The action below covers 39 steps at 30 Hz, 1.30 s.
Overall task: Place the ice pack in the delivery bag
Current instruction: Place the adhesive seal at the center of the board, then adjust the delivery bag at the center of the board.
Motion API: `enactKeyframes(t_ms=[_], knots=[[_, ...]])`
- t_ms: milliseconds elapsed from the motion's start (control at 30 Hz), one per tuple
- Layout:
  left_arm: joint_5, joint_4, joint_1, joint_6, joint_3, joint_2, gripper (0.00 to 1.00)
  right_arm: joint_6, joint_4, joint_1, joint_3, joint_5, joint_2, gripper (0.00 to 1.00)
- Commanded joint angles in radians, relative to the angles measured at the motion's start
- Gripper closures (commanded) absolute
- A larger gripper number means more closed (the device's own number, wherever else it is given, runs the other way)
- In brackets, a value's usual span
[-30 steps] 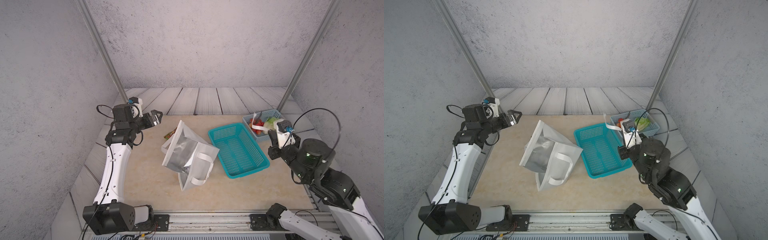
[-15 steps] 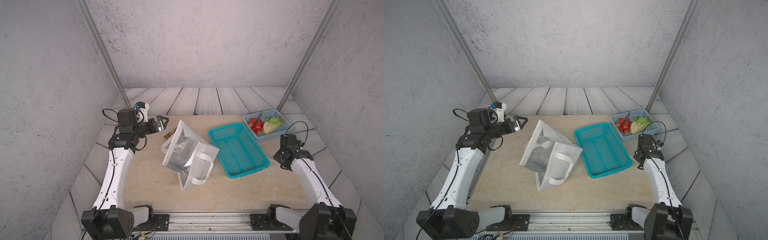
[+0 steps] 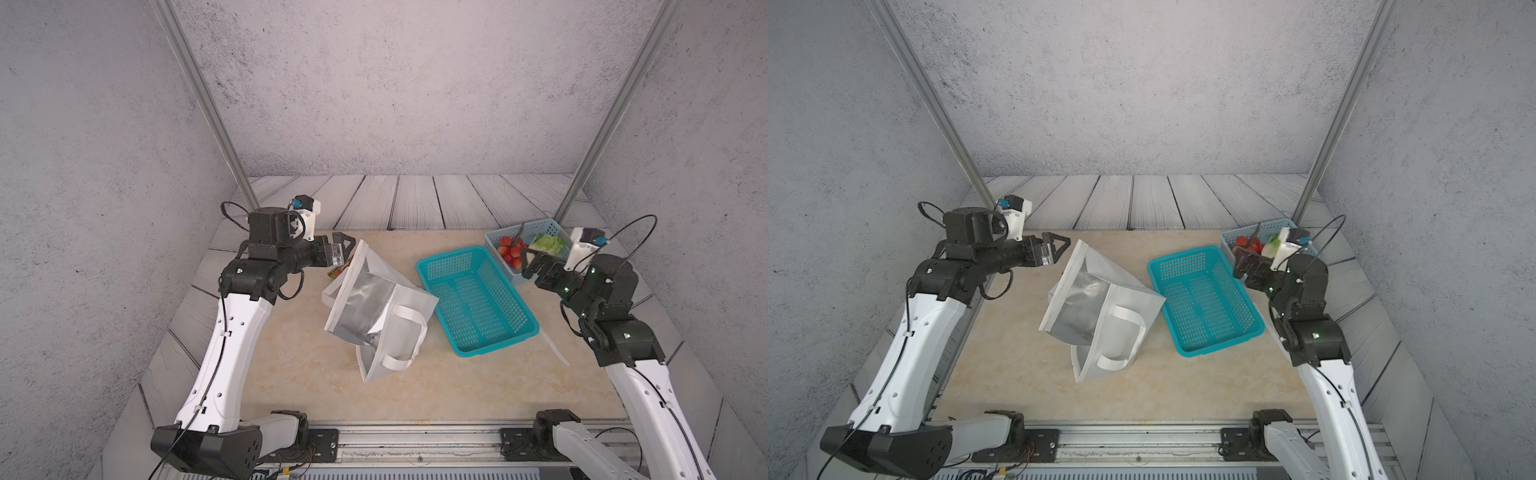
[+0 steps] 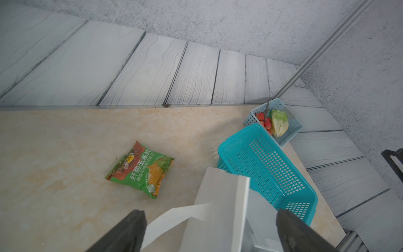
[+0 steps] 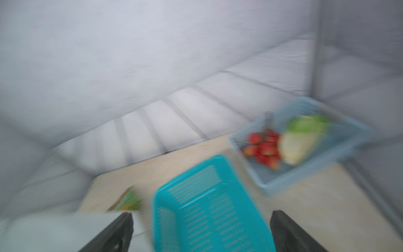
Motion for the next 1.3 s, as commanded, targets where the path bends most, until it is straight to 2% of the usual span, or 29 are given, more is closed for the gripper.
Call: enactKeyframes(t_ms=[0, 33, 100, 233, 300, 433, 500, 567, 667, 733, 800, 867, 933, 967, 1133, 1267], knots=[[-0.11, -0.103, -0.069, 0.121, -0.001, -0.086, 0.0, -0.473, 0.166, 0.243, -0.074, -0.431, 0.007, 0.01], [-0.12, -0.114, -0.074, 0.151, -0.035, -0.124, 0.0, -0.578, 0.14, 0.27, -0.073, -0.478, 0.029, 0.01], [-0.127, -0.122, -0.077, 0.208, -0.13, -0.216, 0.0, -0.684, 0.069, 0.273, 0.007, -0.526, 0.13, 0.01], [-0.073, -0.1, -0.08, 0.27, -0.266, -0.307, 0.0, -0.931, -0.271, 0.293, 0.33, -0.717, 0.439, 0.03], [-0.052, -0.103, -0.08, 0.281, -0.281, -0.288, 0.0, -1.006, -0.357, 0.344, 0.385, -0.708, 0.52, 0.02], [-0.004, -0.153, -0.089, 0.317, -0.235, -0.209, 0.03, -1.02, -0.317, 0.414, 0.398, -0.688, 0.597, 0.03], [-0.013, -0.17, -0.097, 0.342, -0.228, -0.182, 0.07, -1.051, -0.349, 0.43, 0.424, -0.648, 0.639, 0.06], [-0.051, -0.175, -0.104, 0.367, -0.246, -0.156, 0.14, -1.036, -0.326, 0.432, 0.44, -0.59, 0.678, 0.12], [-0.084, -0.181, -0.108, 0.403, -0.268, -0.115, 0.26, -1.024, -0.33, 0.433, 0.492, -0.568, 0.736, 0.24], [-0.091, -0.198, -0.107, 0.427, -0.266, -0.09, 0.52, -1.016, -0.331, 0.432, 0.52, -0.569, 0.764, 0.34], [-0.094, -0.215, -0.107, 0.444, -0.257, -0.079, 0.61, -0.999, -0.327, 0.432, 0.536, -0.57, 0.785, 0.51], [-0.094, -0.221, -0.107, 0.458, -0.254, -0.089, 0.66, -0.989, -0.321, 0.432, 0.542, -0.558, 0.798, 0.78], [-0.071, -0.23, -0.107, 0.486, -0.254, -0.11, 0.75, -0.967, -0.303, 0.432, 0.538, -0.538, 0.8, 0.96], [-0.064, -0.232, -0.107, 0.493, -0.256, -0.119, 0.78, -0.962, -0.298, 0.432, 0.534, -0.534, 0.8, 1.0], [-0.043, -0.255, -0.106, 0.557, -0.273, -0.168, 0.91, -0.863, -0.21, 0.428, 0.504, -0.525, 0.743, 1.0], [-0.094, -0.328, -0.106, 0.614, -0.207, -0.222, 0.95, -0.649, -0.018, 0.432, 0.473, -0.636, 0.649, 1.0]])
